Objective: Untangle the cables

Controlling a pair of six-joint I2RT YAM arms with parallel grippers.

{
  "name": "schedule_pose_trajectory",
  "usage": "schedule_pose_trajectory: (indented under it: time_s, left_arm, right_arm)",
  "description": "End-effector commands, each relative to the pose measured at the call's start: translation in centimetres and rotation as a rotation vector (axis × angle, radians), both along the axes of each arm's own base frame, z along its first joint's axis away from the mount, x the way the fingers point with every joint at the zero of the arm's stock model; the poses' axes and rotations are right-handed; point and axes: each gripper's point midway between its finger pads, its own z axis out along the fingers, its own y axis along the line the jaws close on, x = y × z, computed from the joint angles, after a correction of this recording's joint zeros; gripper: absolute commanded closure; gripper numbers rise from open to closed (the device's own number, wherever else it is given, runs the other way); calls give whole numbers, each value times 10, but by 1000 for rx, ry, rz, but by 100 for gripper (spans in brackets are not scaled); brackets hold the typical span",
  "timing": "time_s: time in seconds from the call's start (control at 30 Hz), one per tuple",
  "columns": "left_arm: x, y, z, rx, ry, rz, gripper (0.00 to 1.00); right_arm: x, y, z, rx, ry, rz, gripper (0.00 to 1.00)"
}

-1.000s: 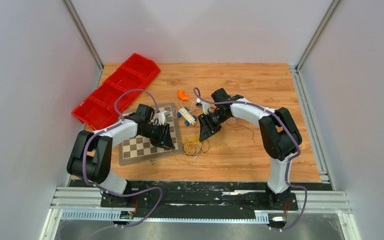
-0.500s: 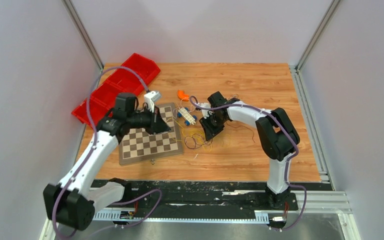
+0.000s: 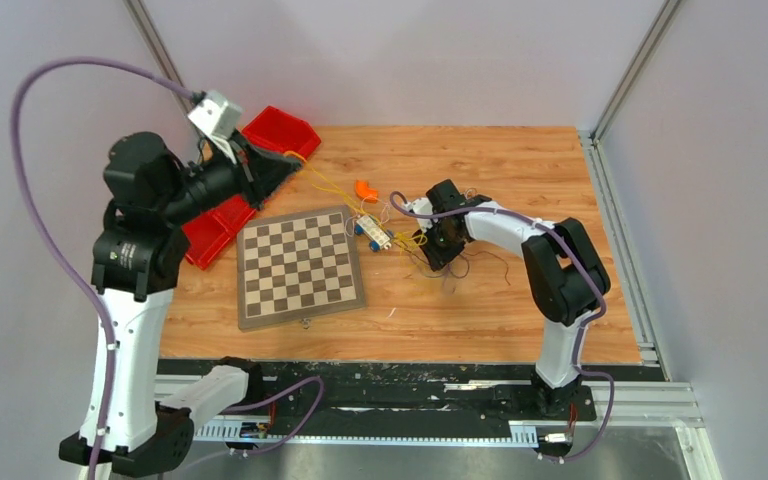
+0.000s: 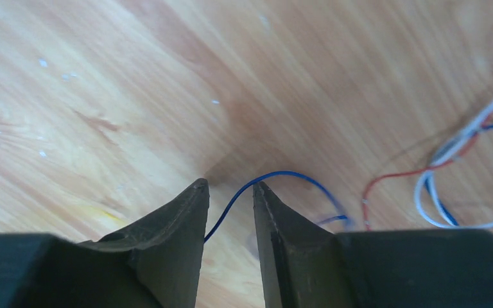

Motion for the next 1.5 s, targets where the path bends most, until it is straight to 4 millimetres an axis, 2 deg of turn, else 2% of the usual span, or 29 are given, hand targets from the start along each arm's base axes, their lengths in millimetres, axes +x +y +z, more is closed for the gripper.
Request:
schedule_pose_trajectory:
  time_s: [0.0, 0.03, 0.1, 0.13, 0.17, 0.2, 0.23, 0.37, 0.47, 0.53, 0.6, 0.67, 0.8, 0.83, 0.93, 0.97, 1.0, 1.03, 1.17, 1.2, 1.23, 1.27, 1.3, 1.33, 1.37, 1.4, 1.47]
  left_arm:
    - [26, 34, 48, -45, -51, 192, 100]
    - [31, 42, 56, -53, -64, 227, 100]
    - [32, 53, 86, -71, -133, 271, 100]
    - [40, 56, 89, -73, -129, 287, 100]
    - [38, 62, 102, -80, -160, 310, 100]
    - [46, 65, 104, -81, -158, 325, 100]
    - [46, 73, 115, -84, -187, 356, 100]
    - [66, 90, 124, -78, -207, 419, 100]
    - [81, 98, 117, -46, -204, 446, 100]
    - [97, 109, 101, -31, -153, 476, 100]
    - [121, 118, 76, -1, -81, 488, 100]
    - [135, 126, 56, 50, -53, 501, 100]
    - [173, 147, 12, 131, 5, 535, 100]
    - [181, 151, 8, 138, 1, 546, 100]
    - [210, 171, -24, 159, 58, 577, 100]
    - [217, 175, -29, 175, 46, 570, 100]
    - [228, 183, -43, 181, 73, 578, 100]
    - [235, 188, -46, 188, 67, 583, 100]
    - [272, 214, -85, 238, 115, 603, 100]
    - [285, 220, -98, 251, 137, 612, 100]
    - [291, 225, -99, 272, 126, 619, 100]
    - [303, 233, -119, 292, 162, 634, 100]
    - [309, 238, -120, 311, 150, 641, 100]
    - [320, 244, -140, 329, 182, 649, 100]
    - [326, 248, -140, 345, 168, 654, 100]
    - [337, 254, -158, 358, 193, 666, 100]
    - [352, 263, -174, 374, 200, 688, 100]
  right_arm:
    - [2, -49, -15, -128, 12, -50, 64]
    - [1, -53, -17, -134, 15, -52, 64]
    - [0, -61, -20, -146, 21, -53, 64]
    - [0, -65, -21, -152, 23, -53, 64]
    - [-1, -69, -22, -159, 26, -53, 64]
    - [-1, -73, -24, -164, 28, -56, 64]
    - [-1, -77, -24, -171, 30, -58, 64]
    - [0, -88, -24, -162, 39, -80, 63]
    - [-3, -81, -11, -97, 53, -70, 59]
    - [-10, -65, 4, -6, 87, -41, 52]
    - [-16, -51, 24, 73, 106, -31, 42]
    - [-21, -41, 42, 139, 120, -17, 32]
    - [-25, -29, 75, 217, 117, -4, 19]
    - [-25, -28, 81, 228, 116, -4, 15]
    - [-24, -23, 98, 257, 101, -3, 9]
    - [-26, -23, 102, 263, 104, -5, 8]
    - [-26, -21, 106, 273, 104, -5, 7]
    - [-27, -20, 109, 283, 104, -6, 7]
    - [-27, -15, 117, 310, 107, -10, 7]
    - [-27, -15, 118, 313, 109, -10, 7]
    - [-26, -14, 119, 316, 110, -12, 7]
    - [-25, -14, 119, 316, 112, -13, 7]
    - [-24, -14, 118, 314, 113, -14, 7]
    - [-23, -13, 118, 312, 114, -13, 7]
    - [-22, -14, 116, 307, 117, -15, 7]
    - [-21, -14, 115, 303, 118, -16, 7]
    - [-19, -14, 112, 299, 128, -18, 7]
